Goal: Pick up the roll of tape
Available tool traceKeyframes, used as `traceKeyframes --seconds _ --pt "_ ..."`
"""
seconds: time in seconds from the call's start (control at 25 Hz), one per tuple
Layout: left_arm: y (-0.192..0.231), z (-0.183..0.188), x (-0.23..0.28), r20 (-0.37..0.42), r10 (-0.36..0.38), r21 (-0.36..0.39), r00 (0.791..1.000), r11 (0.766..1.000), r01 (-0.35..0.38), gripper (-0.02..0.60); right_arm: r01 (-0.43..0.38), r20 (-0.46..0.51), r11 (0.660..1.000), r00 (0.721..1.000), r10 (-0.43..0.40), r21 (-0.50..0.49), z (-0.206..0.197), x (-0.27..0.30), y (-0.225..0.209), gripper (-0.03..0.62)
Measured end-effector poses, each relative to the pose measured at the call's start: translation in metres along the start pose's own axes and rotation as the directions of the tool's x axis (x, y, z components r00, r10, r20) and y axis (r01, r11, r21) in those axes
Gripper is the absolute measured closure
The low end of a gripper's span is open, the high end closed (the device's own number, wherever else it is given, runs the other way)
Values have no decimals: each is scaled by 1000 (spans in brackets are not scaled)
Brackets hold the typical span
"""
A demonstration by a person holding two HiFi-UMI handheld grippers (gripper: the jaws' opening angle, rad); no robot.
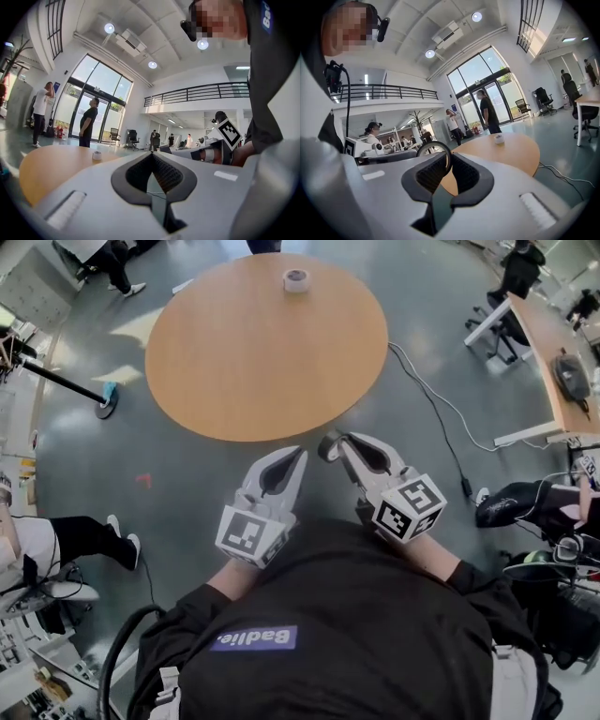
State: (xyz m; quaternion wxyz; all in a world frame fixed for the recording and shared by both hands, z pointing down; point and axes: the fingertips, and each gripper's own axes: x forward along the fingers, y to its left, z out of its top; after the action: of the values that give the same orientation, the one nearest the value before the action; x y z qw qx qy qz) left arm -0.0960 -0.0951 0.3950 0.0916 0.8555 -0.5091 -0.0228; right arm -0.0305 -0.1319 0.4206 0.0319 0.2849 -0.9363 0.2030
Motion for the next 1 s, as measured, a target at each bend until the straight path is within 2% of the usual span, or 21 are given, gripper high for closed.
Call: traceKeyframes --seconds 0.08,0.28,0.52,0.8,1.0 --pt "-23 -5 -9 -6 42 0 999 999 -42 562 -32 7 999 999 32 -7 -3 -23 4 548" --pt "-80 -29 -30 16 95 2 995 995 -95 562 -85 26 996 996 85 2 -22 -83 11 548" --pt "-130 -38 -62 1 126 17 992 992 -126 563 -95 18 995 995 95 -8 -43 -133 31 548" --pt "-160 -28 -89 4 82 43 997 996 -82 563 -70 44 995 996 73 -77 -45 -160 69 548" --pt "-169 -26 -106 9 31 59 999 998 -31 563 -31 64 996 997 36 -85 -45 -172 88 548"
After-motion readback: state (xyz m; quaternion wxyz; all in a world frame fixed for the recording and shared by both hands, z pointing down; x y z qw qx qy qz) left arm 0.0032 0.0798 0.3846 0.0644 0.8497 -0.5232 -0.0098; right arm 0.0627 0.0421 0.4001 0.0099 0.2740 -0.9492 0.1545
